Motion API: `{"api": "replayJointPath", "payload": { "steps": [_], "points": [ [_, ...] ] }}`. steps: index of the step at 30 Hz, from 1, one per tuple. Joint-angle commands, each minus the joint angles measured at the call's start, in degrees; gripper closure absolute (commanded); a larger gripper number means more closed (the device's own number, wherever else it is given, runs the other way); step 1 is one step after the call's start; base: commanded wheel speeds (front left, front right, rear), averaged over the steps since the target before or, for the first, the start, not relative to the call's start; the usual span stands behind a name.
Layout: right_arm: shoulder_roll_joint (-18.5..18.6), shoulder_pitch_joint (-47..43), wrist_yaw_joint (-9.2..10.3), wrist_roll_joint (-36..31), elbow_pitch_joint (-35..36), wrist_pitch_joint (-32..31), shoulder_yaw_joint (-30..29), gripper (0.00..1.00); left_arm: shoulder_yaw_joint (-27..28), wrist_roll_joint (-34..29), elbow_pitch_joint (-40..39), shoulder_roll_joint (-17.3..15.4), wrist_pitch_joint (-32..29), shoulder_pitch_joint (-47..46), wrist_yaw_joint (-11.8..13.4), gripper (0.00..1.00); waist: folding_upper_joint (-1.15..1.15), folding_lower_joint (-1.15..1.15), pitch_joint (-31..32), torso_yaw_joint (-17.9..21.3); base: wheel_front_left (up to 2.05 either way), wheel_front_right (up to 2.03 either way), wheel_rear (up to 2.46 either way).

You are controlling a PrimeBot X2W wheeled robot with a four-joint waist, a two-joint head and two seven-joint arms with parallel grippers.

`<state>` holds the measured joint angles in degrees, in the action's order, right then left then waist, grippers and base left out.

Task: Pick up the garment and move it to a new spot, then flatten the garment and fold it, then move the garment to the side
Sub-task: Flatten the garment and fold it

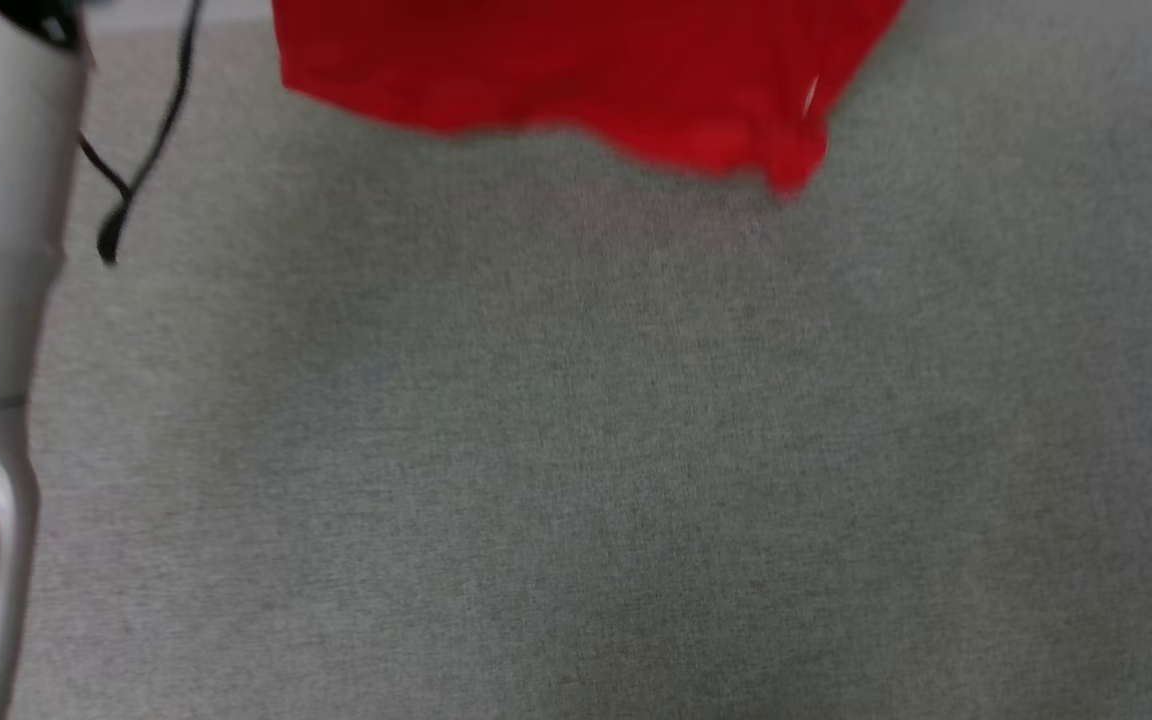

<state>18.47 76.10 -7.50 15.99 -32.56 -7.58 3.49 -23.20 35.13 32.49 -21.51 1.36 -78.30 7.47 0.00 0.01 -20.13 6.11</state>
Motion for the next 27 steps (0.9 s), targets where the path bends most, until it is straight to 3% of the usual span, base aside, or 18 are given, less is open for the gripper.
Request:
{"api": "replayJointPath", "payload": {
  "steps": [1, 7, 14, 21, 27],
  "points": [
    [0.5, 2.6, 0.02, 0.0, -0.8, 1.1, 0.6, 1.0, 0.2, -0.6, 0.6, -0.1, 0.9, -2.4, -0.4, 1.0, 0.0, -0.01, -4.5, 0.6, 0.0, 0.0, 0.0],
    [1.1, 12.9, 0.02, 1.2, -4.6, 5.4, 3.9, 1.0, 0.2, -2.1, 4.5, -0.1, 4.3, -11.1, -2.0, 1.0, 0.0, -0.01, -9.5, 0.9, 0.0, 0.0, 0.0],
    [0.2, 16.4, 0.02, 3.3, -9.5, 6.9, 9.0, 1.0, 0.3, -1.4, 11.3, 1.6, 8.3, -12.9, -3.9, 1.0, 0.0, -0.01, -13.7, 0.5, 0.0, 0.0, 0.0],
    [-1.1, 12.6, 0.02, 7.1, -15.3, 7.5, 14.2, 1.0, 1.1, 1.1, 19.3, 4.0, 12.1, -8.3, -6.9, 1.0, 0.0, -0.01, -14.7, 0.2, 0.0, 0.0, 0.0],
    [-0.8, 4.2, 0.02, 11.6, -16.2, 6.9, 19.4, 1.0, 2.7, 2.7, 22.1, 4.8, 13.6, 0.1, -9.2, 1.0, 0.0, -0.01, -10.8, 0.2, 0.0, 0.0, 0.0]
  ]
}}
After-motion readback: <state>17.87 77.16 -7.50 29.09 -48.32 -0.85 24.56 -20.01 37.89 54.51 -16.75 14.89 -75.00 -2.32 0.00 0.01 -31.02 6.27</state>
